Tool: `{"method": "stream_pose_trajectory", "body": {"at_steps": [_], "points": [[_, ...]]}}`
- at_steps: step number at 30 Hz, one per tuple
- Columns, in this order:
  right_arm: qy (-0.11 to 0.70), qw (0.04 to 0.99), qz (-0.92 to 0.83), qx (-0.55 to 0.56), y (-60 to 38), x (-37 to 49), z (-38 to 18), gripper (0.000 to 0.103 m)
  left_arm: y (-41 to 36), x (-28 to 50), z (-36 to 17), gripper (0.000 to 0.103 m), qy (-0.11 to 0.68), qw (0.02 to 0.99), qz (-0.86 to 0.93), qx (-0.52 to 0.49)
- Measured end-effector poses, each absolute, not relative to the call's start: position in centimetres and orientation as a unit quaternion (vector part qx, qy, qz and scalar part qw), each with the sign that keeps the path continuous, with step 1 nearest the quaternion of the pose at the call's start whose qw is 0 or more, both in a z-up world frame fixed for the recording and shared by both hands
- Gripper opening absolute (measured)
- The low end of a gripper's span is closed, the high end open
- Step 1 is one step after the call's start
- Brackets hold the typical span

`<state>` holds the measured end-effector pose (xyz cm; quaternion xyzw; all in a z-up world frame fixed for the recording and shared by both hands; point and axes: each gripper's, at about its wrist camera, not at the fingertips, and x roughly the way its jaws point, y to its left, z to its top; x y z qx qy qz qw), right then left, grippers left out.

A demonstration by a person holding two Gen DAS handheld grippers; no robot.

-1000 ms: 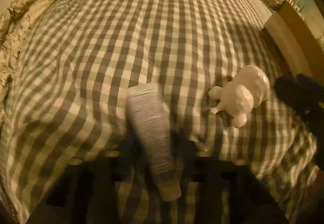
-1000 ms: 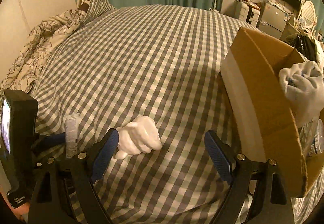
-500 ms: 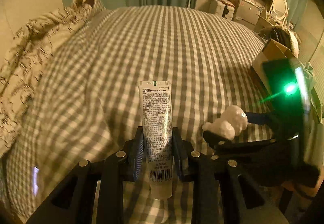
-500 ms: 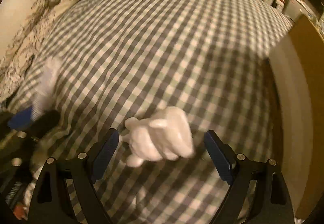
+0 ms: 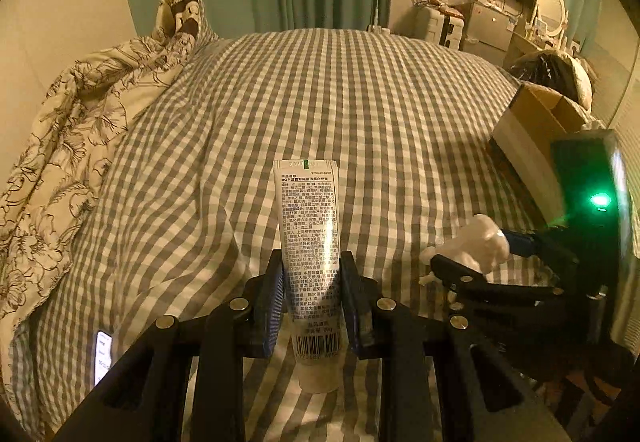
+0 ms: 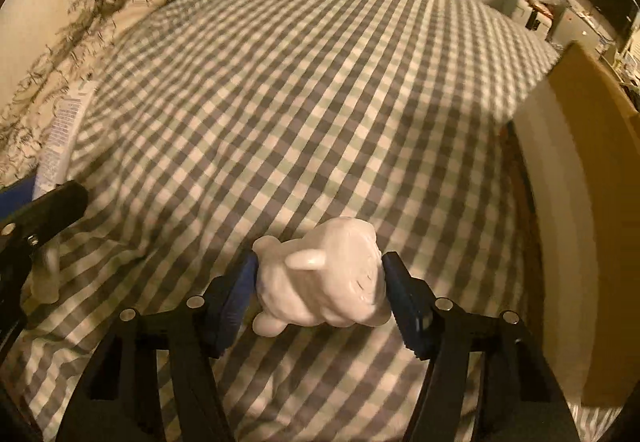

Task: Organize objects
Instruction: 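Grasp the toothpaste tube with the left tool while the right tool grasps the white figurine, then place the toothpaste tube and figurine into the box and release both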

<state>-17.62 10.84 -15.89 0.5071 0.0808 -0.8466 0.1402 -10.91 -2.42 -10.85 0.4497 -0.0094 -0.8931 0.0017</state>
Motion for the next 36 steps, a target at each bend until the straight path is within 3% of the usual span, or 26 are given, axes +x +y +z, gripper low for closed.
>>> {"method": "stream_pose_trajectory", "body": {"at_steps": [11, 22, 31, 36], "points": [[0.025, 0.122, -0.897, 0.424, 15.4, -10.1, -7.3, 0.063, -0.4, -6.9, -4.4, 0.026, -0.02, -0.021, -0.918, 0.395], [0.03, 0.084, -0.936, 0.342, 22.4, -4.0, 2.9, 0.063, 9.2, -5.6, 3.0, 0.026, -0.036, -0.126, -0.933, 0.336], [0.02, 0.031, -0.953, 0.302, 30.5, -3.8, 8.3, 0.063, 18.4, -8.9, 6.4, 0.026, -0.026, -0.235, -0.912, 0.334], [0.009, 0.017, -0.952, 0.306, 33.7, -6.1, 8.0, 0.063, 21.8, -12.9, 5.7, 0.026, -0.058, -0.228, -0.911, 0.339]]}}
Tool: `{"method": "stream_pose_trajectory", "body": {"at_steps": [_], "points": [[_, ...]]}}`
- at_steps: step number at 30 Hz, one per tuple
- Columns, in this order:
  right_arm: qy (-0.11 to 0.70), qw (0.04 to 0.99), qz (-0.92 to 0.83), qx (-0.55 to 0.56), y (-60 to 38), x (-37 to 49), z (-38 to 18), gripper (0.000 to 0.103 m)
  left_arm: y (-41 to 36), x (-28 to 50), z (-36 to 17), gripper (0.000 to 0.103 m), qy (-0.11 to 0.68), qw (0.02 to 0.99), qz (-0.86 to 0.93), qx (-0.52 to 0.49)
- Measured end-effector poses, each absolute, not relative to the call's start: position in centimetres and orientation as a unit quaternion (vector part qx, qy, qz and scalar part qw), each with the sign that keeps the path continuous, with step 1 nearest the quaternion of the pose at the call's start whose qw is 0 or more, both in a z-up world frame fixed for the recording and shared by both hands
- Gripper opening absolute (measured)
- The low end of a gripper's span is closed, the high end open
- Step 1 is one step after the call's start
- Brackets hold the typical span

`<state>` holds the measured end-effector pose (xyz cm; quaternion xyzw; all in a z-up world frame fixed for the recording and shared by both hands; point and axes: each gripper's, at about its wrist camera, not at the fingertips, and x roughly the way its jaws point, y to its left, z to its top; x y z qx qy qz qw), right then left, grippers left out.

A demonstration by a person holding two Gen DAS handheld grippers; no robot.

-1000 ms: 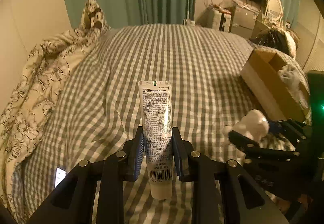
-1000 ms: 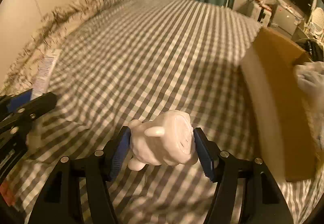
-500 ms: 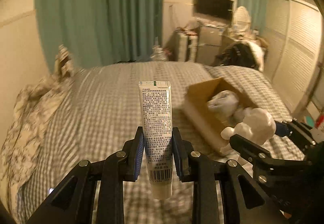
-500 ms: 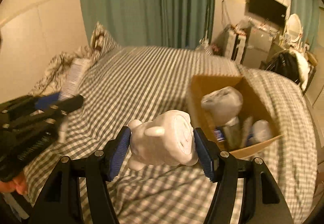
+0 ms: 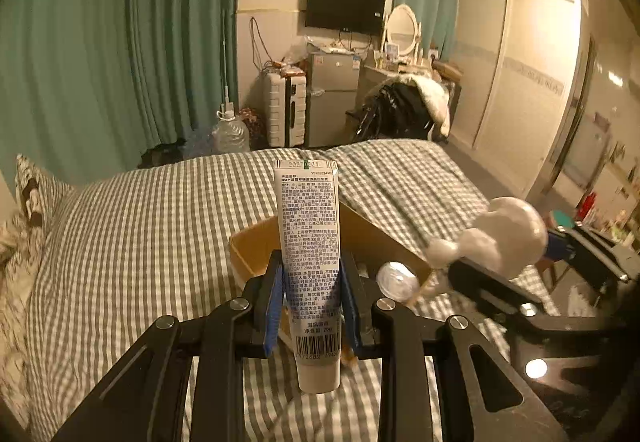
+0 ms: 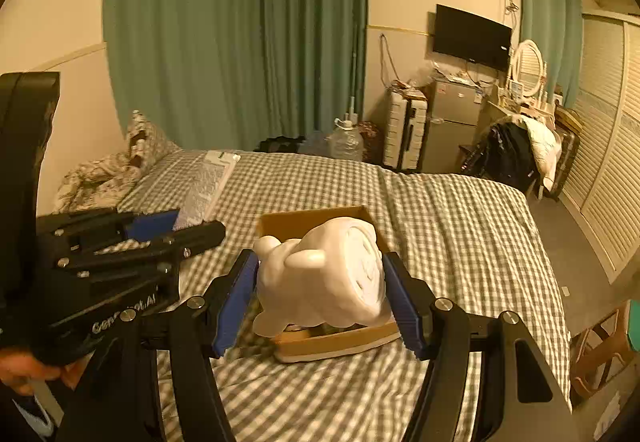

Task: Organize objects
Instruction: 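Place the toothpaste tube and figurine into the box and release both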

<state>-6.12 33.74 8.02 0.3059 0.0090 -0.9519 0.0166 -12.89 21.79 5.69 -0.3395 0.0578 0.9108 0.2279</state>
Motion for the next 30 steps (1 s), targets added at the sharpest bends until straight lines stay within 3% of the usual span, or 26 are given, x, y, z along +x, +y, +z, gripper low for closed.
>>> {"method": "stream_pose_trajectory", "body": {"at_steps": [11, 16, 23, 25, 27, 30], "points": [[-0.055, 0.0, -0.934, 0.352, 39.7, -13.2, 1.7, 0.063, 26.7, -20.4, -4.6, 0.026, 0.1, 0.229, 0.867, -0.432], [-0.079, 0.004, -0.928, 0.363, 40.9, -15.5, -0.7, 0.063, 29.4, -23.2, -4.8, 0.026, 0.131, 0.235, 0.873, -0.406], [-0.098, 0.021, -0.925, 0.367, 41.3, -17.9, -1.9, 0.063, 29.5, -26.9, -4.4, 0.028, 0.092, 0.252, 0.877, -0.399], [-0.094, 0.028, -0.924, 0.371, 40.9, -17.9, -2.3, 0.064, 29.3, -27.1, -4.4, 0.034, 0.103, 0.257, 0.875, -0.398], [-0.094, 0.029, -0.922, 0.374, 40.6, -17.9, -2.7, 0.065, 29.1, -27.0, -4.3, 0.069, 0.109, 0.254, 0.875, -0.396], [-0.1, 0.022, -0.923, 0.371, 40.6, -17.4, -2.7, 0.075, 28.3, -26.1, -4.2, 0.076, 0.107, 0.247, 0.878, -0.395]]}}
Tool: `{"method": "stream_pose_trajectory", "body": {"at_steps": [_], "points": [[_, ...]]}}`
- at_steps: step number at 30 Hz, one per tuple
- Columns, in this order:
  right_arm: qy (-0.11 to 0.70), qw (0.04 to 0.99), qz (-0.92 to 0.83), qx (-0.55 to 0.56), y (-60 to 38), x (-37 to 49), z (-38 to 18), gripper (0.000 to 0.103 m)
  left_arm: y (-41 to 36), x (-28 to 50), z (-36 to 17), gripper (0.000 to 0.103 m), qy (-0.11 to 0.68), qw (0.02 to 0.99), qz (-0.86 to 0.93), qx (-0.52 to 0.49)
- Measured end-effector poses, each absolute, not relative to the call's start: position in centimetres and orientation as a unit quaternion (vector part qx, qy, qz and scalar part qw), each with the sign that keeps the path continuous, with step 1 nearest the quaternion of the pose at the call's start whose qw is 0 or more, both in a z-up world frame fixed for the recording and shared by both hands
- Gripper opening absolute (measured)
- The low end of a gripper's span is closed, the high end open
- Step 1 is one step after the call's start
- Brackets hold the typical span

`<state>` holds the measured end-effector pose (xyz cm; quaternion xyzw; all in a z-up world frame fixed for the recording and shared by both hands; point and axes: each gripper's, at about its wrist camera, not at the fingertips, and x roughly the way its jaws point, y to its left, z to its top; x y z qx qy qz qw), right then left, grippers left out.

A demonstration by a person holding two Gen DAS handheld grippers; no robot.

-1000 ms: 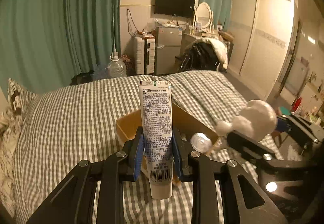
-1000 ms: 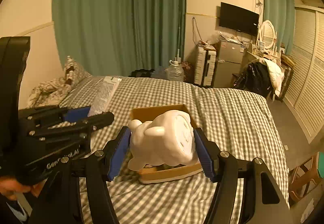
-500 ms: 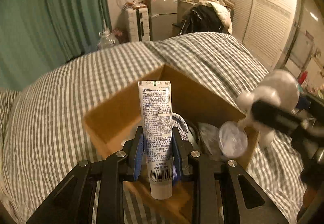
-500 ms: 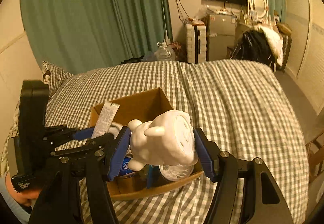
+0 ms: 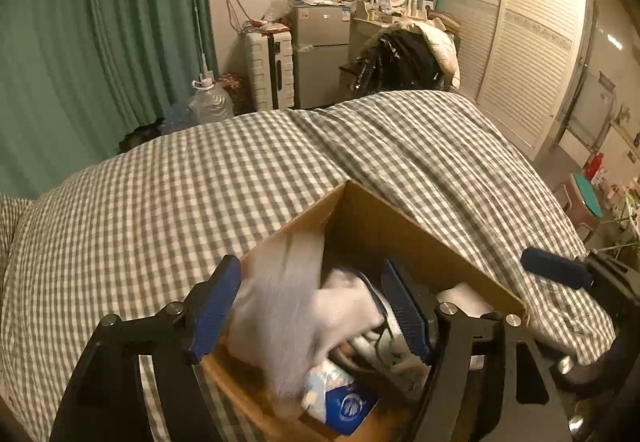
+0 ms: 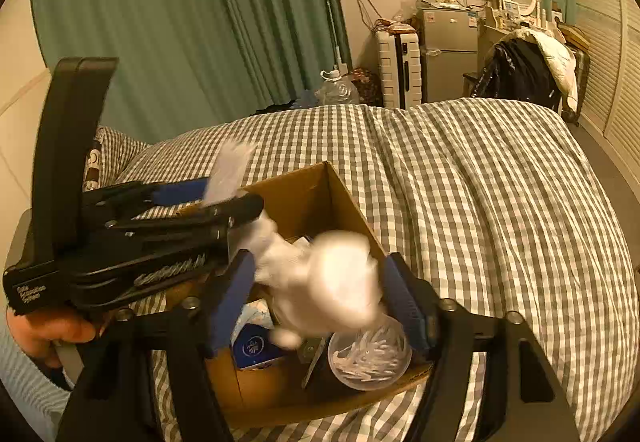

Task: Organize objects
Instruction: 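Place the toothpaste tube and figurine into the box and release both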

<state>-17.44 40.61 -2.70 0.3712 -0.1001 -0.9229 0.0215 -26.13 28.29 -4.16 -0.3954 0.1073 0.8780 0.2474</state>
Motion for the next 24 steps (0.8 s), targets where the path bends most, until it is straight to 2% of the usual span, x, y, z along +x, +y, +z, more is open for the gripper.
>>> {"method": "stream_pose_trajectory", "body": {"at_steps": [6, 12, 13, 15, 18, 21, 24], "points": [[-0.101, -0.002, -0.928, 0.36, 40.6, -15.3, -0.2, 0.078, 26.7, -23.5, -2.8, 0.076, 0.129, 0.232, 0.875, -0.405], [-0.078, -0.016, -0.944, 0.321, 39.2, -11.7, 5.7, 0.081, 24.1, -19.5, 3.6, 0.077, 0.115, 0.213, 0.902, -0.357], [-0.074, -0.018, -0.948, 0.31, 38.8, -10.9, 7.1, 0.082, 23.4, -18.7, 5.4, 0.079, 0.104, 0.212, 0.908, -0.346], [-0.065, -0.019, -0.954, 0.291, 37.9, -9.3, 9.3, 0.087, 22.1, -17.2, 8.1, 0.089, 0.086, 0.21, 0.919, -0.323], [-0.043, -0.024, -0.965, 0.259, 36.2, -6.5, 13.1, 0.093, 19.8, -14.2, 12.3, 0.096, 0.065, 0.201, 0.938, -0.275], [-0.025, -0.033, -0.97, 0.238, 34.7, -4.1, 15.7, 0.095, 17.5, -11.7, 15.4, 0.103, 0.052, 0.192, 0.949, -0.243], [-0.015, -0.049, -0.973, 0.225, 33.6, -2.0, 17.4, 0.099, 15.8, -9.3, 17.6, 0.103, 0.048, 0.184, 0.958, -0.214]]}}
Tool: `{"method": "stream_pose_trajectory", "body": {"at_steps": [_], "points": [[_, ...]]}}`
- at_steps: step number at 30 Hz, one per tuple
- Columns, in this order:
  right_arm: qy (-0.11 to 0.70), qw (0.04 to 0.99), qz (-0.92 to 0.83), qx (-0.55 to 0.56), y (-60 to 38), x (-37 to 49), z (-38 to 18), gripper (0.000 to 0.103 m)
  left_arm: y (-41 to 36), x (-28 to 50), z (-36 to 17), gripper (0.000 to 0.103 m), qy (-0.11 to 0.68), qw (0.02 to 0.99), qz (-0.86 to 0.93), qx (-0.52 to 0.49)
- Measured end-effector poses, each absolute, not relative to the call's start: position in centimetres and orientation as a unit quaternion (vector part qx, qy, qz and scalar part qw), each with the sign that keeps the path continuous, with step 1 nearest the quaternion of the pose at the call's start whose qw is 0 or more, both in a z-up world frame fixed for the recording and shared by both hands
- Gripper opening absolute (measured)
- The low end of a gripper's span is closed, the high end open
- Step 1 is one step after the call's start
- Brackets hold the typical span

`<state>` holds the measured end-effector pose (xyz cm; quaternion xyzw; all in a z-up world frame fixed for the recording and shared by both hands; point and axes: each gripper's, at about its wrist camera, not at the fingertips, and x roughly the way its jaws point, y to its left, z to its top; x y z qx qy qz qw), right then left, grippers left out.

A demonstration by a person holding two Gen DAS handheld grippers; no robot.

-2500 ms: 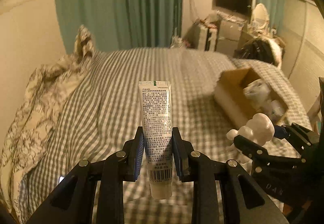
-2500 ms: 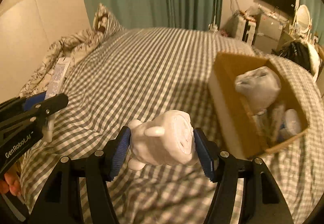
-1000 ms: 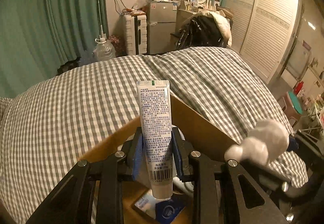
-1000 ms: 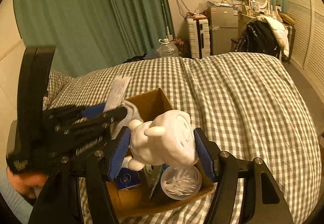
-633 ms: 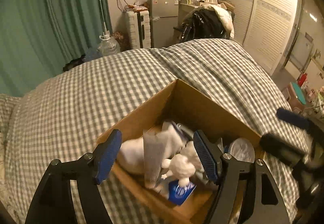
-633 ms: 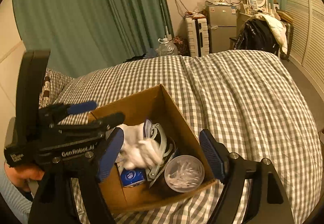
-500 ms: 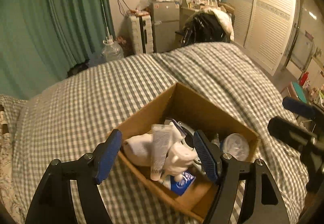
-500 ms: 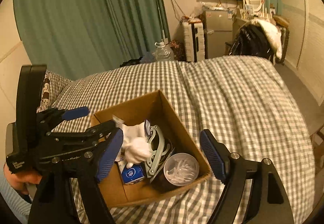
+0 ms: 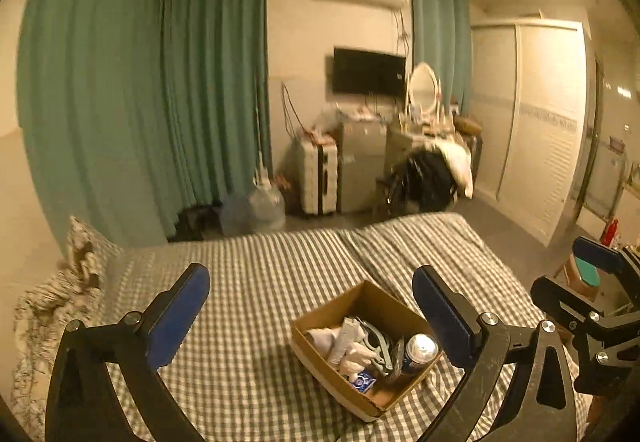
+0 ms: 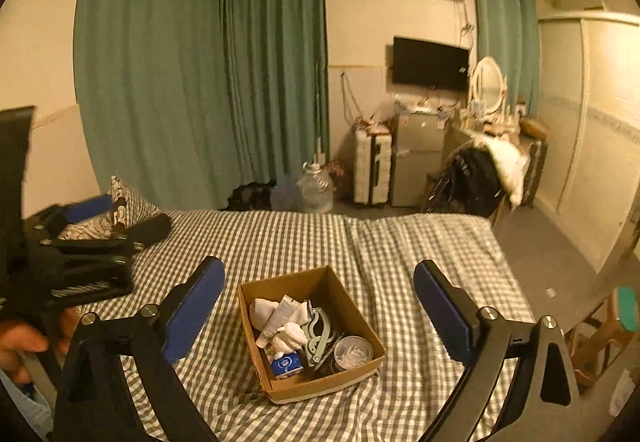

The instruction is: Organize objects

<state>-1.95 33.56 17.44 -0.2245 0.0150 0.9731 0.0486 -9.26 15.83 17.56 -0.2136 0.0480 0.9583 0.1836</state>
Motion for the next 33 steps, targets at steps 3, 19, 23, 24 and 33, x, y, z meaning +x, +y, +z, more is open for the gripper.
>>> {"method": "stream_pose_trajectory", "body": {"at_steps": [3, 19, 23, 24, 33], "points": [[0.011, 0.06, 0.978, -0.201, 32.6, 0.5, 18.6, 0.103, 14.4, -7.4, 18.3, 0.103, 0.05, 0.18, 0.962, -0.2], [-0.015, 0.082, 0.983, -0.165, 29.4, 1.7, 13.7, 0.103, 9.0, -4.0, 12.1, 0.103, 0.026, 0.108, 0.98, -0.168], [-0.028, 0.088, 0.983, -0.159, 29.5, -0.2, 10.1, 0.103, 9.4, -4.4, 9.0, 0.103, 0.025, 0.099, 0.981, -0.164], [-0.026, 0.082, 0.984, -0.159, 29.6, -0.9, 9.1, 0.103, 9.5, -4.6, 8.1, 0.103, 0.022, 0.096, 0.981, -0.166], [-0.004, 0.046, 0.979, -0.2, 31.2, -5.6, 1.8, 0.103, 11.3, -8.0, 1.6, 0.103, 0.033, 0.07, 0.974, -0.211]]}}
